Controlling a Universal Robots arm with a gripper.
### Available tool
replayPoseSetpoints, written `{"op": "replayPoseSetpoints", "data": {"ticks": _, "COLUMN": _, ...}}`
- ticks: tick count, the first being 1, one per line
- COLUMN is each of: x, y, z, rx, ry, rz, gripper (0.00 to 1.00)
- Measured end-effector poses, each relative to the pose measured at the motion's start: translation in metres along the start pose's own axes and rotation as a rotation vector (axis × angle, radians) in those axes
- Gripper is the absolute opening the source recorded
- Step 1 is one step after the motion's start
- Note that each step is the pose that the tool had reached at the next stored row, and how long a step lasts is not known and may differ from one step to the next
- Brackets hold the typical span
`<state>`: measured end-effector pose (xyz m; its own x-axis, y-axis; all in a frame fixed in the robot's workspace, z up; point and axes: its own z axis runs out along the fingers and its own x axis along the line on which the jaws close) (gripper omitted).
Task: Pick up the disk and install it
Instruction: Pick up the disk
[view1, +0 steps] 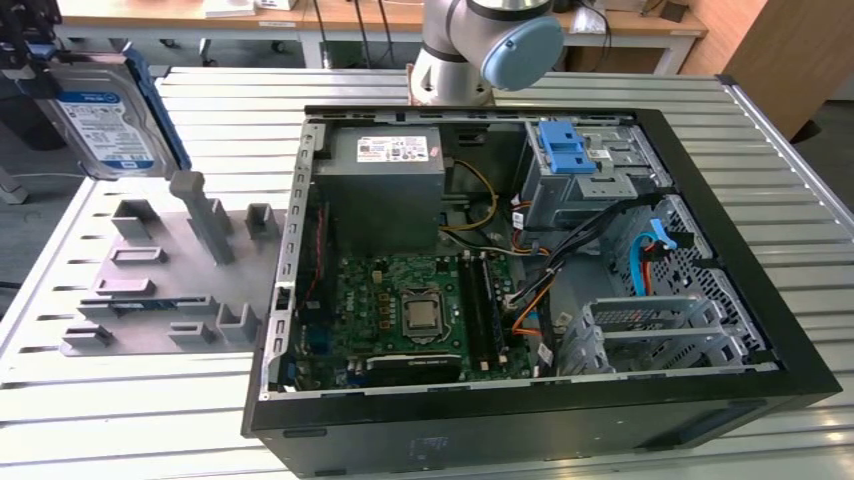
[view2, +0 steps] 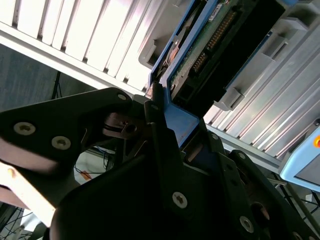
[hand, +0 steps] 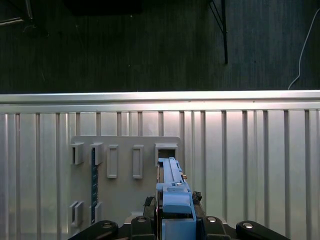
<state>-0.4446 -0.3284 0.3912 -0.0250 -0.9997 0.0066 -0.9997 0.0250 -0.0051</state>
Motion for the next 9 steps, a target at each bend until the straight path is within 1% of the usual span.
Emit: {"op": "replayPoseSetpoints", "data": {"ticks": 9, "x": 0.0, "y": 0.0, "z": -0.0021, "rx": 0.0001, "ry": 0.0, "rz": 0.0, "gripper": 0.36}}
